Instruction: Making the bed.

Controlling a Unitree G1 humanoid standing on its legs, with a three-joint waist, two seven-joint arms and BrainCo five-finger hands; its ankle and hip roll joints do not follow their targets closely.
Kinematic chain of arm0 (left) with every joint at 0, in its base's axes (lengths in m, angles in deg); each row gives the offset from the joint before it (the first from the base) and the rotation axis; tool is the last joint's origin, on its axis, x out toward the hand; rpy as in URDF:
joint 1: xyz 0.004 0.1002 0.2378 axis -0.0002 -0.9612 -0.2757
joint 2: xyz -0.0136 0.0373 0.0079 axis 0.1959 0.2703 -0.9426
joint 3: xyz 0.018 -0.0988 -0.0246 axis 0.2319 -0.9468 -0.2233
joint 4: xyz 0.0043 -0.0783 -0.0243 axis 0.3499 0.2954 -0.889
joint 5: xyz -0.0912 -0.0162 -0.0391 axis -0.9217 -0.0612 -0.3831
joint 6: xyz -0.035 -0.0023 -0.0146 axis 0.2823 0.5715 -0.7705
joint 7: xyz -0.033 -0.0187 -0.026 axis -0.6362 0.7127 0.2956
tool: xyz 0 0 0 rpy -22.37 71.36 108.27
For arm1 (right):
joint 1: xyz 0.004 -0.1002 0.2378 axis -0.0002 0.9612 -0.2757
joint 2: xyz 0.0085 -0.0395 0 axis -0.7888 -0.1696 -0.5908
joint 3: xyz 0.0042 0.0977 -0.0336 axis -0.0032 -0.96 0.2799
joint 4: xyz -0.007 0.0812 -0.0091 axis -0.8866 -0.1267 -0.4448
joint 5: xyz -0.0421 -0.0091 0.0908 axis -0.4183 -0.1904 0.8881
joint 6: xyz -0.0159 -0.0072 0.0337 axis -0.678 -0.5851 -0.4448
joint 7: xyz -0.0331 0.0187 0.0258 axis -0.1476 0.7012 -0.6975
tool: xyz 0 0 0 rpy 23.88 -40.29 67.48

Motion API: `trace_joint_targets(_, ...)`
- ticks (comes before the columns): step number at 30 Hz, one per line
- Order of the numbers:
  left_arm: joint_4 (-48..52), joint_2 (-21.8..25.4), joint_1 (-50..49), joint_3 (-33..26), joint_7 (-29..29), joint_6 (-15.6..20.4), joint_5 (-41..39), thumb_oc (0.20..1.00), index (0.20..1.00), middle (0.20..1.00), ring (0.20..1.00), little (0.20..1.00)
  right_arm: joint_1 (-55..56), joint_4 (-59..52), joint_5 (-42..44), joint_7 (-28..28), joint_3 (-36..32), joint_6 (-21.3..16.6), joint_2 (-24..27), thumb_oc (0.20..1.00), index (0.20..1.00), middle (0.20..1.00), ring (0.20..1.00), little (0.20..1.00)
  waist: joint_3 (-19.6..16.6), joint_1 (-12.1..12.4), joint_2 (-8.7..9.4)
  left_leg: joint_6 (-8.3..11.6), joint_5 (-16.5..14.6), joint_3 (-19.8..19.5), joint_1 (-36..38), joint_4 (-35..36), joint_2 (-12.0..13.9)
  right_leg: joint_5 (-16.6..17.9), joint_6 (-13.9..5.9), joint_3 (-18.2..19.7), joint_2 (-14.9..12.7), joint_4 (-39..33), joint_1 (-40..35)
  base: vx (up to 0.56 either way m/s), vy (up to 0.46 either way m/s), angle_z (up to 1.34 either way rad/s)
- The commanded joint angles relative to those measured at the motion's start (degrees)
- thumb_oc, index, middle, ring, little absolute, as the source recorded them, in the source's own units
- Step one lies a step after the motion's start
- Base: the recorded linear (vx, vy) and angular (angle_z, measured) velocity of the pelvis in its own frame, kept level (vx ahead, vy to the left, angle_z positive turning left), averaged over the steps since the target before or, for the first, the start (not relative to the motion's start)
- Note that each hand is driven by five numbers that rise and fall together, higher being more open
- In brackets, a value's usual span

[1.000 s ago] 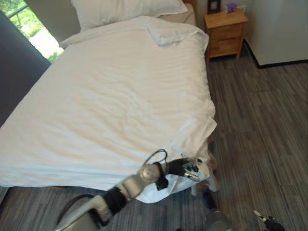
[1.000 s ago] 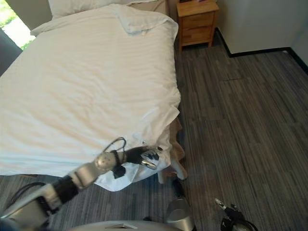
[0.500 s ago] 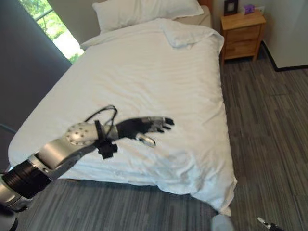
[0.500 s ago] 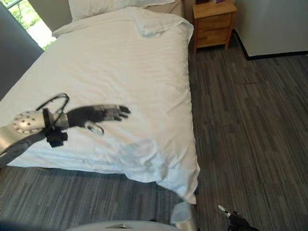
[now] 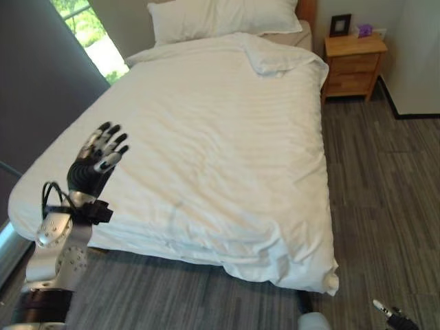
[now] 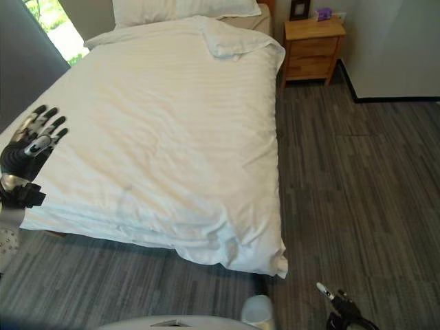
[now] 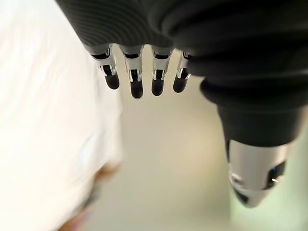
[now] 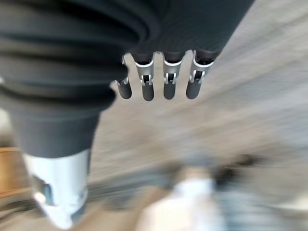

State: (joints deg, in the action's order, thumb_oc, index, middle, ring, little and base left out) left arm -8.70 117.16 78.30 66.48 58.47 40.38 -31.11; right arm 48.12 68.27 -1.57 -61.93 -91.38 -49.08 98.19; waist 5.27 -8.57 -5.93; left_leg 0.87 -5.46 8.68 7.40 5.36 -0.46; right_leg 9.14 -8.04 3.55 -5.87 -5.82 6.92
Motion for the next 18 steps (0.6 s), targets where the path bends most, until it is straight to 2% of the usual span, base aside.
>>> trace_joint_targets(1, 3.24, -3.08, 0.35, -0.61, 6.99, 5.03, 5.46, 1.0, 1.0, 1.0, 1.0, 1.0, -5.39, -9.05, 1.33, 4.09, -2.12, -5.55, 2.39, 1.0, 1.0, 1.0, 1.0, 1.0, 1.37, -0.42, 2.58, 1.08, 5.84, -3.0, -5.05, -0.36, -0.18, -5.31, -0.69, -0.18, -0.62, 3.26, -6.03, -0.02, -0.013, -0.04)
trace_joint_targets(2, 2.66, -5.38, 0.59, 0.23, 7.5, 5.19, 4.11, 1.0, 1.0, 1.0, 1.0, 1.0, -6.46, -13.19, 1.57, 3.6, -1.25, -6.23, 2.89, 1.0, 1.0, 1.0, 1.0, 1.0, 1.69, -0.13, 3.29, 0.94, 5.83, -3.0, -5.22, -0.36, -0.15, -5.23, -0.56, -0.12, -0.63, 3.22, -5.78, -0.03, -0.015, -0.05)
trace_joint_targets(4, 1.17, -6.76, -0.3, 0.72, 7.23, 4.5, 4.82, 1.0, 1.0, 1.0, 1.0, 1.0, -7.25, -19.88, 2.54, 1.47, 0.04, -6.83, 3.98, 1.0, 1.0, 1.0, 1.0, 1.0, 2.22, 0.53, 4.1, 0.84, 5.88, -2.79, -5.41, -0.36, -0.04, -5.09, -0.51, -0.05, -0.64, 3.13, -5.68, -0.02, -0.016, -0.01)
trace_joint_targets(5, 1.38, -7.69, -1.52, 1.68, 5.86, 3.8, 5.15, 1.0, 1.0, 1.0, 1.0, 1.0, -7.37, -25.3, 5.56, -2.22, 2.13, -7.02, 5.22, 0.564, 0.564, 0.564, 0.564, 0.564, 2.79, 1.62, 4.97, 0.83, 6.13, -2.9, -5.68, -0.36, 0.01, -4.92, -0.45, -0.16, -0.57, 2.98, -5.59, -0.04, -0.036, -0.05)
trace_joint_targets(6, 1.13, -8.56, -1.86, 2.56, 5.02, 3.52, 3.87, 1.0, 1.0, 1.0, 1.0, 1.0, -7.66, -27.51, 6.44, -4.07, 3.65, -6.85, 5.67, 0.2, 0.2, 0.2, 0.2, 0.2, 2.94, 1.98, 5.28, 0.83, 6.25, -2.99, -5.85, -0.36, 0.01, -4.86, -0.44, -0.27, -0.55, 2.93, -5.51, -0.08, -0.049, -0.04)
trace_joint_targets(7, 1.26, -9.53, -2.58, 4.89, 3.69, 2.88, 3.58, 1.0, 1.0, 1.0, 1.0, 1.0, -9.99, -30.54, 7.81, -7.57, 8.64, -6.11, 7.05, 0.2, 0.2, 0.2, 0.2, 0.2, 3.7, 3.23, 5.9, 0.84, 6.46, -2.89, -6.44, -0.36, 0.16, -4.46, -0.59, -0.67, -0.46, 2.68, -5.0, -0.07, -0.034, 0.0)
trace_joint_targets(9, 1.4, -9.58, -2.95, 5.79, 3.15, 2.46, 3.77, 1.0, 1.0, 1.0, 1.0, 1.0, -11.03, -30.83, 8.37, -8.62, 10.79, -5.63, 7.3, 0.2, 0.2, 0.2, 0.2, 0.2, 3.88, 3.67, 6.06, 0.84, 6.57, -2.82, -6.65, -0.36, 0.22, -4.34, -0.59, -0.76, -0.41, 2.63, -4.87, -0.05, -0.029, 0.01)
trace_joint_targets(10, 0.54, -9.77, -3.31, 7.59, 1.93, 1.77, 3.42, 1.0, 1.0, 1.0, 1.0, 1.0, -15.02, -31.3, 8.52, -10.93, 17.46, -4.32, 7.29, 0.2, 0.2, 0.2, 0.2, 0.2, 4.46, 5.04, 6.39, 0.84, 6.77, -2.5, -6.9, -0.36, 0.36, -3.96, -0.7, -1.21, -0.27, 2.55, -4.48, -0.03, -0.02, -0.02)
trace_joint_targets(11, 0.53, -9.77, -3.3, 7.5, 1.91, 1.78, 3.41, 1.0, 1.0, 1.0, 1.0, 1.0, -15.16, -31.19, 8.54, -10.95, 17.57, -4.36, 7.29, 0.2, 0.2, 0.2, 0.2, 0.2, 4.51, 4.99, 6.41, 0.84, 6.75, -2.46, -6.87, -0.36, 0.36, -3.96, -0.7, -1.17, -0.26, 2.56, -4.49, -0.05, -0.029, -0.03)
trace_joint_targets(12, 0.54, -9.97, -3.37, 7.77, 1.71, 1.6, 3.28, 1.0, 1.0, 1.0, 1.0, 1.0, -16.63, -31.44, 8.9, -11.71, 19.95, -3.87, 6.9, 0.2, 0.2, 0.2, 0.2, 0.2, 4.8, 5.57, 6.48, 0.86, 6.8, -2.17, -6.98, -0.36, 0.44, -3.84, -0.71, -1.29, -0.23, 2.59, -4.31, -0.03, -0.013, -0.06)
trace_joint_targets(14, -0.18, -11.27, -3.88, 8.95, 1.3, 1.3, 2.86, 1.0, 1.0, 1.0, 1.0, 1.0, -22.34, -29.93, 9.8, -15.37, 29.62, -2.07, 3.81, 0.2, 0.2, 0.2, 0.2, 0.2, 5.46, 7.44, 6.47, 0.98, 6.83, -1.21, -7.15, -0.36, 0.6, -3.3, -0.95, -2.35, -0.32, 2.39, -3.93, -0.03, -0.015, -0.1)
trace_joint_targets(16, 0.06, -11.31, -4.19, 8.87, 1.13, 1.1, 2.86, 1.0, 1.0, 1.0, 1.0, 1.0, -23.26, -29.46, 9.06, -15.61, 31.0, -1.64, 3.63, 0.2, 0.2, 0.2, 0.2, 0.2, 5.68, 7.68, 6.41, 1.04, 6.83, -1.04, -7.13, -0.36, 0.63, -3.14, -1.02, -2.57, -0.36, 2.28, -3.94, -0.01, -0.006, -0.12)
trace_joint_targets(18, 0.54, -11.84, -4.98, 9.13, 0.4, 0.84, 2.04, 1.0, 1.0, 1.0, 1.0, 1.0, -25.16, -26.23, 9.99, -16.6, 34.5, -0.42, 0.27, 0.2, 0.2, 0.2, 0.2, 0.2, 6.02, 8.41, 5.95, 1.22, 6.89, -0.6, -7.17, -0.36, 0.66, -2.73, -1.25, -3.31, -0.51, 1.8, -3.87, 0.0, 0.0, 0.0)
